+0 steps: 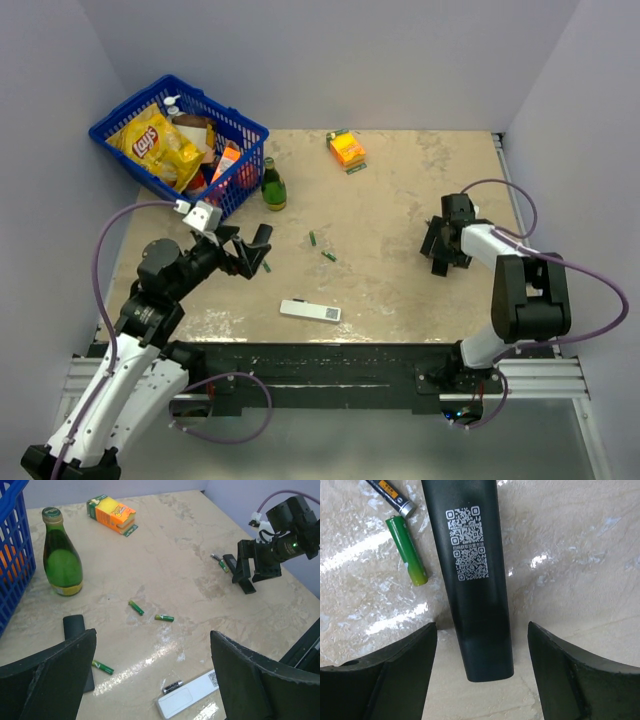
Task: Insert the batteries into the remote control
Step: Pick up the remote control from the center of the board.
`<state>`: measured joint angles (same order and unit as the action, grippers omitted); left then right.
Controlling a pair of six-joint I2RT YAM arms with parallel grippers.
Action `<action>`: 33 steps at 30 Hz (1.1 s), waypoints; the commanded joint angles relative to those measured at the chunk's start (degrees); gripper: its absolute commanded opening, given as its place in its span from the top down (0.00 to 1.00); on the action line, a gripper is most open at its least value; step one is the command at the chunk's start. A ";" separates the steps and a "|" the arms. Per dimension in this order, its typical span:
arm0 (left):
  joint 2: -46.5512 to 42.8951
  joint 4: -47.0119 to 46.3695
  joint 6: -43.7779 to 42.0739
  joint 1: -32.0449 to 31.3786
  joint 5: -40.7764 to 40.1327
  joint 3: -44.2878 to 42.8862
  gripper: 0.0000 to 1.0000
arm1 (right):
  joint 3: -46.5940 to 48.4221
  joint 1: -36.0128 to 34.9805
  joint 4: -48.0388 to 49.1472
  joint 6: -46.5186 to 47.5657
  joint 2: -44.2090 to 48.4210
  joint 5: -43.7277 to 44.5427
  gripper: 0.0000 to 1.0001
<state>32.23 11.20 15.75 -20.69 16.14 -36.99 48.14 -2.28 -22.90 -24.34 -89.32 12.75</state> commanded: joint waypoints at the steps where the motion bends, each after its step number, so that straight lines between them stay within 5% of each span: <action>1: -1.72 0.92 -3.09 -1.54 -3.65 -0.18 0.00 | 3.71 0.61 -2.15 2.01 -2.69 -0.71 0.26; 14: -3.23 1.72 -3.53 -2.43 -4.98 0.17 0.00 | 5.83 1.58 -1.10 4.65 -10.52 -1.94 0.36; 21: -0.94 0.49 -1.86 -2.43 -0.85 0.52 0.00 | 4.51 3.87 -0.83 4.30 -8.25 -2.39 0.63; 33: 6.70 -9.96 10.61 -2.43 11.88 3.67 0.00 | 0.03 3.95 -1.63 1.40 5.72 0.88 0.87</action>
<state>36.56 9.17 19.18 -22.92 21.45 -35.90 49.32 1.37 -24.34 -21.82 -88.97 11.86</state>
